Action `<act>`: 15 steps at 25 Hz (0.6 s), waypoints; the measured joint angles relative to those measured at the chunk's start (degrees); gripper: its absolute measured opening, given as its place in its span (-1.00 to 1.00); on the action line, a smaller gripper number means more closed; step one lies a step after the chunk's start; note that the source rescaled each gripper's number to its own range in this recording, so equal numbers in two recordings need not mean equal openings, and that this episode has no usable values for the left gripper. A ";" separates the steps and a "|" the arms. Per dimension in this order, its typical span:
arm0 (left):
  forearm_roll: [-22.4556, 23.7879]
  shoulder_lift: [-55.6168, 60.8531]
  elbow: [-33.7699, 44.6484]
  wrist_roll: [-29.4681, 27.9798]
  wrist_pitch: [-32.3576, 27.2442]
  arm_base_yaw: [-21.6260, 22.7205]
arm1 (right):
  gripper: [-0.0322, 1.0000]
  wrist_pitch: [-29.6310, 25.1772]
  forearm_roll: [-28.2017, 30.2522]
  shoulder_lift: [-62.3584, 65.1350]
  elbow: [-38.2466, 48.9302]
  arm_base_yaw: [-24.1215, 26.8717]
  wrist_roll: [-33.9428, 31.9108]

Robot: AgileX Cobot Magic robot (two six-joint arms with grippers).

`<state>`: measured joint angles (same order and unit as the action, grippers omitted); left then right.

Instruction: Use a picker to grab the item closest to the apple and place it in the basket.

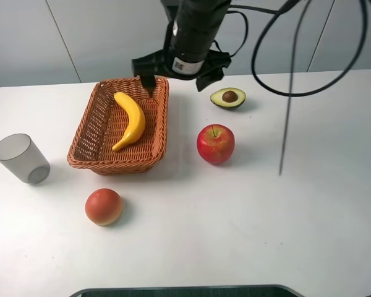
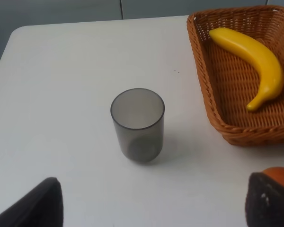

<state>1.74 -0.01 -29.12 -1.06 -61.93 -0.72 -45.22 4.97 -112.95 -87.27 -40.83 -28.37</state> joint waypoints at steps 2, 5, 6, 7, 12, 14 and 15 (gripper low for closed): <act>0.00 0.00 0.00 0.11 0.00 0.00 | 1.00 -0.26 -0.61 3.22 4.57 2.16 0.69; 0.00 0.00 0.00 0.11 0.00 0.00 | 1.00 -0.95 -3.24 8.51 11.82 6.07 3.24; 0.00 0.00 0.00 0.11 0.00 0.00 | 1.00 -1.29 -4.07 9.92 13.69 7.29 4.20; 0.00 0.00 0.00 0.11 0.00 0.00 | 1.00 -1.50 -4.97 11.63 15.85 8.48 5.49; 0.00 0.00 0.00 0.11 0.00 0.00 | 1.00 -3.71 -5.90 21.02 25.19 15.57 9.02; 0.00 0.00 0.00 0.11 0.00 0.00 | 1.00 -4.33 -5.90 24.99 28.39 18.80 9.95; 0.00 0.00 0.00 0.01 0.00 0.00 | 1.00 -4.44 -5.94 27.25 30.03 20.55 10.42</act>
<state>1.74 -0.01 -29.12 -1.05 -61.93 -0.72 -49.66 -0.97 -85.71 -57.24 -20.28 -17.96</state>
